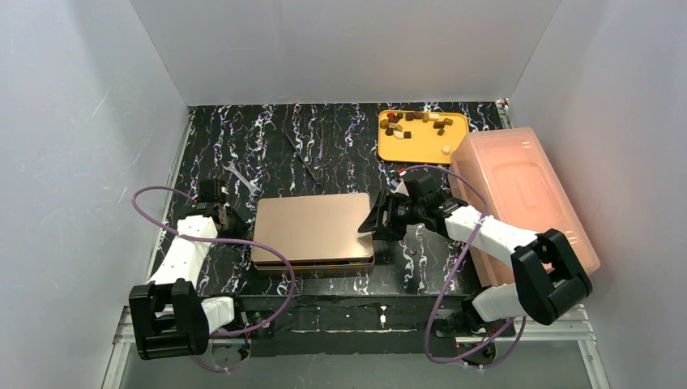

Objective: Pack the chocolate

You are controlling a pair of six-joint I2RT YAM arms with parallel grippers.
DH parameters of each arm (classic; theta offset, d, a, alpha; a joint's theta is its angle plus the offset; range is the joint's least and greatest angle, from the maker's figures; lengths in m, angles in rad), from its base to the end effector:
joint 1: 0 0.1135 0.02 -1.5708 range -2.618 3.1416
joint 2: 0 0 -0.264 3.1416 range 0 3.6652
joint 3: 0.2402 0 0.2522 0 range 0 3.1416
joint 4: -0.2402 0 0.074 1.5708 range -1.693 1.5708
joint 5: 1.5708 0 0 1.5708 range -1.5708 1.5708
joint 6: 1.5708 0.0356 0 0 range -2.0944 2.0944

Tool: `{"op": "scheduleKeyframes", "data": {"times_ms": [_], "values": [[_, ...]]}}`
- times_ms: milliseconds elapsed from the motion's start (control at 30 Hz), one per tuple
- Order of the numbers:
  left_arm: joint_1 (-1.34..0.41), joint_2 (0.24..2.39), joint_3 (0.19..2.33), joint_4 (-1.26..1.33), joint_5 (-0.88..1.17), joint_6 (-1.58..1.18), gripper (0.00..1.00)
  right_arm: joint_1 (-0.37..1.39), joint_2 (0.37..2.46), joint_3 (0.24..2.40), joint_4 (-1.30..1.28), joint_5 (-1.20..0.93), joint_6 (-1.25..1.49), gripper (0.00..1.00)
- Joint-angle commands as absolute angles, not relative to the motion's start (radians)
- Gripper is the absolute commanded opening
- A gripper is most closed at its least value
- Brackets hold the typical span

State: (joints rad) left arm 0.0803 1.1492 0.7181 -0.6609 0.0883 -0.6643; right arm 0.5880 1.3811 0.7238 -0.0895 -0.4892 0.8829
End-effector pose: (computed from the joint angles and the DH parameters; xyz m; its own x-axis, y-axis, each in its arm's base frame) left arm 0.2096 0.0137 0.2094 -0.6723 -0.6702 -0.3145 -0.5764 0.7404 -0.3457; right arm 0.2222 0.1682 0.1990 -0.9588 0.1804 -0.2193 -0.0564 0.6360 0.7696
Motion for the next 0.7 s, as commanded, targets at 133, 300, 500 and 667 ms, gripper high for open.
{"op": "scheduleKeyframes", "data": {"times_ms": [133,300,500,667], "values": [[0.061,1.119,0.757,-0.71,0.099,-0.629,0.0,0.58,1.295,0.761,-0.25,-0.396,0.805,0.7],[0.059,1.124,0.754,-0.72,0.097,-0.613,0.0,0.582,1.285,0.733,-0.251,-0.394,0.807,0.76],[0.057,1.118,0.747,-0.727,0.101,-0.599,0.0,0.645,1.311,0.745,-0.244,-0.367,0.819,0.77],[0.056,1.101,0.754,-0.747,0.106,-0.581,0.0,0.684,1.325,0.741,-0.249,-0.33,0.833,0.7]]}}
